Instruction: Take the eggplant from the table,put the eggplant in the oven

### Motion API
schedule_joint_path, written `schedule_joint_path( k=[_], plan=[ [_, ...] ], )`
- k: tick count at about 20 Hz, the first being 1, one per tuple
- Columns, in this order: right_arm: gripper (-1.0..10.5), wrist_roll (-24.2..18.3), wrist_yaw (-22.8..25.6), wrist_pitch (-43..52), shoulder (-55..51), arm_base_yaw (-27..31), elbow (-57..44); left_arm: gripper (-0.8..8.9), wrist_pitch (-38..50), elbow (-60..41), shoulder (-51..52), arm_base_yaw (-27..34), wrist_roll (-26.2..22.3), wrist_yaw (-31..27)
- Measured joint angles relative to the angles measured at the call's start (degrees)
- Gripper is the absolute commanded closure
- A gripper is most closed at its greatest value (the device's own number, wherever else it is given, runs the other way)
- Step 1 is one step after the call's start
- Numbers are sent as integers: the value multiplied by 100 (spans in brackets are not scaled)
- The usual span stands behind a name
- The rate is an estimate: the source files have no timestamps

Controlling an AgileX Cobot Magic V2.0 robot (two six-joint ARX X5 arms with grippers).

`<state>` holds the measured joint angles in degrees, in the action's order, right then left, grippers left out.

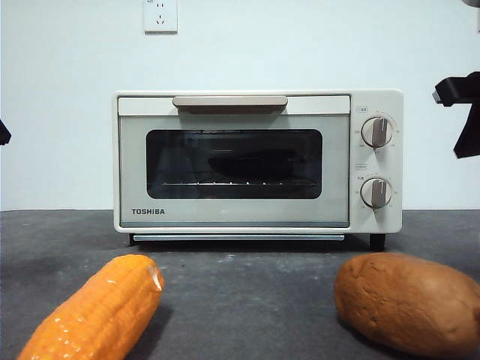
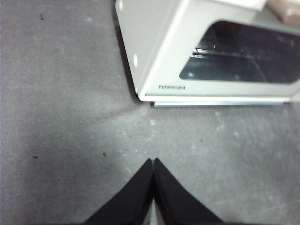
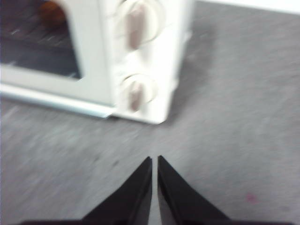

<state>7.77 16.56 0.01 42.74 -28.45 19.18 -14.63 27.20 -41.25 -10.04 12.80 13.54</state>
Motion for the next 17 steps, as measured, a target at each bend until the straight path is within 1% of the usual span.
schedule_joint_path(
  k=[4, 9, 10, 11, 13, 14, 15, 17],
  plan=[
    [942, 2, 116, 37, 0, 2, 0, 808, 2, 0, -2, 0, 120, 0],
    [942, 2, 129, 46, 0, 2, 0, 808, -35, 0, 70, -46, 155, -50],
    [942, 2, 129, 44, 0, 2, 0, 808, -68, 0, 280, -63, 144, -160],
    [942, 2, 129, 46, -2, 2, 0, 807, -42, 0, 612, -59, 20, -225],
    [942, 2, 131, 46, 0, 2, 0, 807, 83, -26, 1419, -59, -341, -280],
    [942, 2, 131, 48, 0, 2, 0, 807, 328, -168, 1856, -48, -514, -372],
    [942, 2, 133, 48, -2, 2, 0, 807, 623, -413, 2308, -11, -667, -586],
    [942, 2, 133, 48, -2, 2, 0, 807, 1174, -1082, 3025, 136, -874, -1231]
  ],
)
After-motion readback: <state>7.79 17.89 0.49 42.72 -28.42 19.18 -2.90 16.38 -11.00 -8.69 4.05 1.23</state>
